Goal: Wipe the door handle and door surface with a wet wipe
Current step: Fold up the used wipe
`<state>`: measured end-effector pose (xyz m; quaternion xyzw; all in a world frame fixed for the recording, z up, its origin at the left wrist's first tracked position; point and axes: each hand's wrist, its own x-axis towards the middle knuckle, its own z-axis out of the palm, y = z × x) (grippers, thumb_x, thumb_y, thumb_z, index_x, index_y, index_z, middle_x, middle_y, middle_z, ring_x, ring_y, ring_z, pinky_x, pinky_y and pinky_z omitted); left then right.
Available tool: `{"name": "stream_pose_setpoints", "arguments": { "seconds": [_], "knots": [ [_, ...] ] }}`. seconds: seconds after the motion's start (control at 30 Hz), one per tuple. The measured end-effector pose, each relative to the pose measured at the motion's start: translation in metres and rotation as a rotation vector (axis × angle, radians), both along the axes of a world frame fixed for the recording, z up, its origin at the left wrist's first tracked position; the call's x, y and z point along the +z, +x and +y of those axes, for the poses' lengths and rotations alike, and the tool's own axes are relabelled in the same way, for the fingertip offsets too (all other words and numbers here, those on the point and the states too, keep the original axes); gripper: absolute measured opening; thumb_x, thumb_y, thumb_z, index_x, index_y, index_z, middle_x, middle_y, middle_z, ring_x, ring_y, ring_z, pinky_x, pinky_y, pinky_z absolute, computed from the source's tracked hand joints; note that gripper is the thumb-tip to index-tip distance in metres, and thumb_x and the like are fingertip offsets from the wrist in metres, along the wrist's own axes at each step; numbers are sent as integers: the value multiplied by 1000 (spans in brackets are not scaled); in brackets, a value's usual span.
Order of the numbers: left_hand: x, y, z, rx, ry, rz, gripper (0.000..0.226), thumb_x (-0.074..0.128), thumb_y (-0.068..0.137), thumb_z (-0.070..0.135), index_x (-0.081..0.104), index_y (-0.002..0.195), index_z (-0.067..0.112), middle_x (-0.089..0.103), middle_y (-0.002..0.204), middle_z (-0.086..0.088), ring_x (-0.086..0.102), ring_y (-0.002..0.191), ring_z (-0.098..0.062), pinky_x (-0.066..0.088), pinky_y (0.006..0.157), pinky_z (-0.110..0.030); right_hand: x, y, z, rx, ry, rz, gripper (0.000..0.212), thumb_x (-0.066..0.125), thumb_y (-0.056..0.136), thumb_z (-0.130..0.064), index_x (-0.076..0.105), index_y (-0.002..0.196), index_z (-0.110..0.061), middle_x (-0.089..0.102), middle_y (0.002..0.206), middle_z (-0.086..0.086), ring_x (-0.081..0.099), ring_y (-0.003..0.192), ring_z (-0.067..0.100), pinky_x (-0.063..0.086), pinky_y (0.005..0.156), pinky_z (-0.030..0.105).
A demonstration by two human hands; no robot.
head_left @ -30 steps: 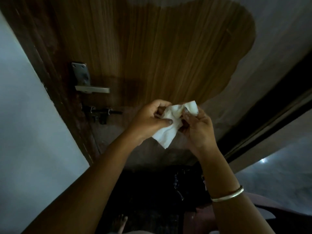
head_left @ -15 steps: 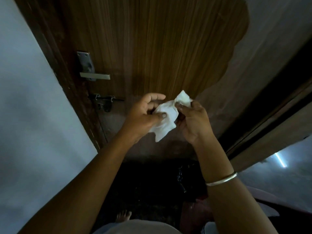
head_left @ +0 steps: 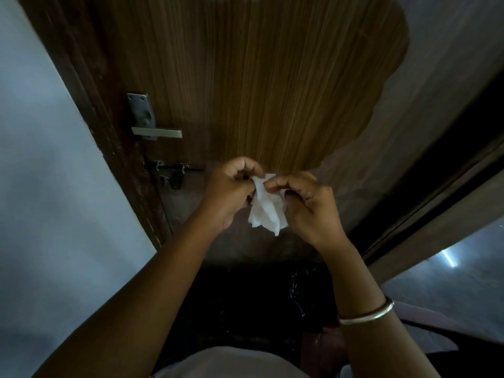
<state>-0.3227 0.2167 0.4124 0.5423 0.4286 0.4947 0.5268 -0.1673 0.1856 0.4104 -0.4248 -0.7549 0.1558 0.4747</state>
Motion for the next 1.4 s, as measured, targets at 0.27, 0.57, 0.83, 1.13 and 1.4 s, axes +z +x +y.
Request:
{"name": "stream_pose_setpoints", "arguments": {
  "seconds": [0.27, 0.57, 0.83, 1.13, 1.4],
  "knots": [
    [3, -10, 4, -40, -23, -123, 21, 52, 86, 1, 67, 78, 12, 65, 90, -12, 62, 90, -33, 53, 78, -48, 0, -10, 15, -56, -451, 222, 37, 64, 87, -23, 52, 122, -26, 64, 106, -9, 63, 96, 6, 56, 79, 25],
    [-10, -20, 4, -212, 61, -12, 48, 64, 77, -8, 53, 103, 31, 61, 106, -3, 61, 100, -19, 56, 76, -40, -4, -19, 12, 4, -510, 655, 21, 63, 83, 2, 62, 85, -19, 69, 79, 1, 67, 74, 18, 56, 63, 31],
    [-18, -25, 14, -160, -55, 10, 23, 57, 82, -5, 63, 74, 17, 65, 83, -1, 65, 78, -19, 54, 64, -37, -13, -18, 9, 57, -655, 834, 31, 45, 83, 12, 70, 81, -6, 73, 86, 5, 69, 87, 20, 56, 72, 25],
    [-49, -1, 26, -209, -55, 131, 29, 73, 70, -1, 58, 71, 24, 60, 73, 9, 58, 69, 0, 53, 70, -30, -43, -8, 0, -290, -534, 827, 44, 66, 75, 10, 55, 105, -19, 71, 89, 1, 69, 87, 22, 59, 68, 33],
    [-114, 52, 14, -333, -215, 203, 36, 69, 73, -6, 57, 57, 25, 61, 58, 10, 60, 60, -8, 54, 54, -28, -101, 8, -42, -658, -616, 943, 24, 63, 80, 10, 63, 80, -15, 71, 76, -2, 70, 74, 15, 57, 59, 26]
  ]
}}
